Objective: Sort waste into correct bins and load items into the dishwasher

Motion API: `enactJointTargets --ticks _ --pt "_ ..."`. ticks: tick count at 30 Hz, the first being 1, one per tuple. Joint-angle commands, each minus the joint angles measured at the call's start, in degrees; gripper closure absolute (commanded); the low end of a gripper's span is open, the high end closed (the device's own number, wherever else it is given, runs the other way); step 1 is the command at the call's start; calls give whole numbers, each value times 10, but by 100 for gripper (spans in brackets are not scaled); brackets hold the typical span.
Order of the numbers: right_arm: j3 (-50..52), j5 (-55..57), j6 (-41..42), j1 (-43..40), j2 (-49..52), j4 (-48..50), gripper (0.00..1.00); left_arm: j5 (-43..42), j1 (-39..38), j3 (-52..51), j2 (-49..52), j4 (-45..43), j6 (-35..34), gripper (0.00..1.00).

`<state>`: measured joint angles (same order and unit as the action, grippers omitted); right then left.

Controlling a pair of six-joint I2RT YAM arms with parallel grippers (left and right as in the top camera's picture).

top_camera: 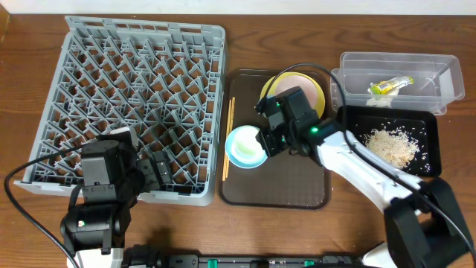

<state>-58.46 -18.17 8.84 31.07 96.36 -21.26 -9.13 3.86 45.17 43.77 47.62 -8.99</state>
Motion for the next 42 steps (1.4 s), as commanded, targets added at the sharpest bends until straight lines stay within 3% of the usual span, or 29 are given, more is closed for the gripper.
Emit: enactJointTargets --ticks 1,7,14,19,24,32,37,42 --pt "1 30 37 5 20 1 97 -7 -1 12 0 2 -2 6" --pt "-12 30 40 -4 -4 17 99 -7 -1 12 0 2 -2 6" --pt "-34 29 40 -49 -106 9 99 -11 -1 12 0 1 -3 6" --pt "-34 -20 58 -90 -160 -22 99 -76 -1 12 2 -16 -49 6" --pt "-34 -196 57 -109 -158 -19 99 -205 -1 12 32 -75 -124 6" --pt "-34 -296 57 -108 -150 -14 99 -496 -1 12 126 -238 -218 6" --pt "-34 -382 55 -108 -147 42 99 -653 -2 12 184 -358 -272 6" --pt "-34 -435 61 -108 -146 92 99 -720 -22 12 222 -433 -319 6"
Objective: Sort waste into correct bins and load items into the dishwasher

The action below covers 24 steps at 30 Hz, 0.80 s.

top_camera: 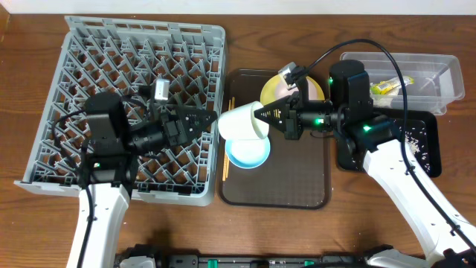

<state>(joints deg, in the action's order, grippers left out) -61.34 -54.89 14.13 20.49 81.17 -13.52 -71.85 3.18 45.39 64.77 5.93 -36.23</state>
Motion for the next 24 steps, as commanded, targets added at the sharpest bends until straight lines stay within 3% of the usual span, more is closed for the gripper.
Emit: enactJointTargets --ticks 1,12,17,24 --pt "-5 -69 10 -2 5 18 99 -92 -21 10 15 -21 -50 7" --pt "-5 -90 26 -2 5 50 99 -92 -92 10 14 -110 -97 7" --pt "-5 -90 26 -2 5 52 99 -92 -115 10 14 -149 -122 14" --pt "-5 -90 26 -2 5 52 99 -82 -137 10 14 -156 -131 17"
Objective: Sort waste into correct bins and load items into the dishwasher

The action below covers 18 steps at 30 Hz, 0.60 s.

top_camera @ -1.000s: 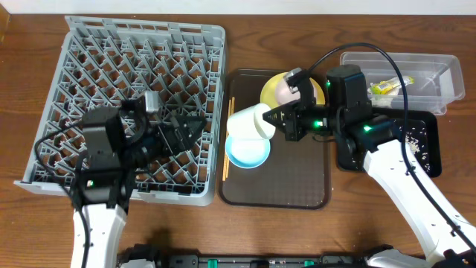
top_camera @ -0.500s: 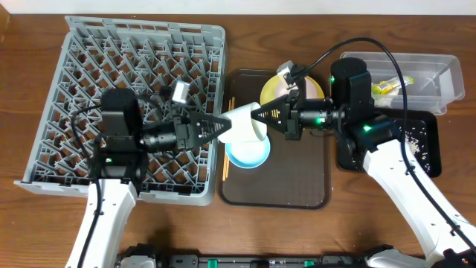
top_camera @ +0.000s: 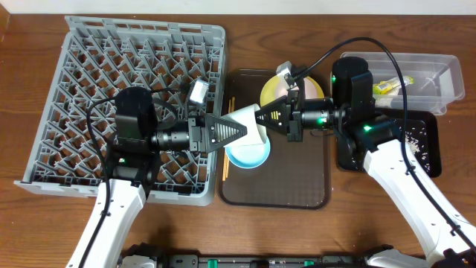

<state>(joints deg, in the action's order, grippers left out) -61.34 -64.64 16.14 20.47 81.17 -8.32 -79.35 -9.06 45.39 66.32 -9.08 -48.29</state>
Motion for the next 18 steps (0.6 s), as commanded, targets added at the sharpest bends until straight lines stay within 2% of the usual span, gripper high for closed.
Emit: enactJointTargets --ticks 1,6,10,16,18 --pt "-5 7 6 -2 5 0 99 -5 -17 10 -1 -8 -11 18" --pt "-5 7 6 -2 5 0 99 -5 -24 10 -1 -22 -11 24" --pt "-5 7 6 -2 5 0 99 4 -24 10 -1 -22 -11 36" --pt "-5 6 6 -2 5 -1 99 28 -24 10 -1 -22 -2 39" --pt "-5 4 6 -2 5 -1 99 35 -24 10 -1 -22 17 44"
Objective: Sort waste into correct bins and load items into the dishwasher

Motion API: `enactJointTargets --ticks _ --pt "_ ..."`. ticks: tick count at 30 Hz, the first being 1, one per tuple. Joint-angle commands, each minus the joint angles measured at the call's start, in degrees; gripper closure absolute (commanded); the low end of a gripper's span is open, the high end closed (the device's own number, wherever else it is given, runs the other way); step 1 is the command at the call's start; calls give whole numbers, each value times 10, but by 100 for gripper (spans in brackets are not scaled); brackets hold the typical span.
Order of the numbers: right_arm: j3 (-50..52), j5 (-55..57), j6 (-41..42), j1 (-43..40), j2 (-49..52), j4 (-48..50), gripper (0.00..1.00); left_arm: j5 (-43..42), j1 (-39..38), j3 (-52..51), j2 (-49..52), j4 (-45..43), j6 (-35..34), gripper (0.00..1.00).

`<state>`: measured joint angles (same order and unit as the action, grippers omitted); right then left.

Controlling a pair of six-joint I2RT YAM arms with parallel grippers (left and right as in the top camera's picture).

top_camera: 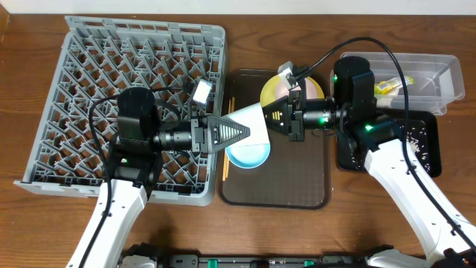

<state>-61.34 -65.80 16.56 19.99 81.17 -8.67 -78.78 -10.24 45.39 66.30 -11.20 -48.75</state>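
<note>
A white cup (251, 119) hangs on its side above the brown tray (297, 186), with my right gripper (271, 119) shut on its right end. My left gripper (242, 134) reaches in from the left, and its pointed fingers overlap the cup's lower left edge. This view does not show whether they pinch it. Below the cup, a light blue bowl (251, 156) sits on the tray. At the tray's back lies a yellow plate (314, 89) with a pink dish (282, 88) on it. The grey dishwasher rack (89, 74) fills the left side.
Chopsticks (226, 160) lie along the tray's left edge. A clear plastic bin (431, 71) at the back right holds a yellow-green wrapper (387, 87). A black tray (424, 149) in front of it lies mostly under my right arm.
My left gripper has come slightly further right, so its fingers now overlap the cup. The cup, in my right gripper, has turned a little and sits slightly more to the right.
At first my right gripper was low over the tray by the blue bowl, and my left arm was folded at the rack's front. Then the right gripper held the white cup up sideways while the left reached over the rack. Then both met at the cup.
</note>
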Motion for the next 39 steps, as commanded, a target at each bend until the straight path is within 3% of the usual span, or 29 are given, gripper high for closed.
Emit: enactJointTargets --ticks 1,9,15,18,26,31,36,39 --pt "-5 16 2 3 5 1 99 30 -13 10 -1 0 35 47" --pt "-5 14 -30 -5 5 -56 97 54 -12 9 -1 31 143 70" --pt "-5 28 -50 -52 5 -112 91 211 -9 9 -1 154 244 87" --pt "-5 33 -71 -84 5 -148 87 245 -1 9 -1 177 287 94" --pt "-5 131 -111 -132 5 -234 78 310 55 11 -20 219 318 94" --pt "-5 235 -137 -132 1 -301 72 493 119 50 -61 401 386 94" --pt "-6 329 -146 -130 -13 -358 67 652 170 103 -63 533 391 94" --pt "-6 364 -150 -123 -22 -376 62 705 192 108 -62 573 383 94"
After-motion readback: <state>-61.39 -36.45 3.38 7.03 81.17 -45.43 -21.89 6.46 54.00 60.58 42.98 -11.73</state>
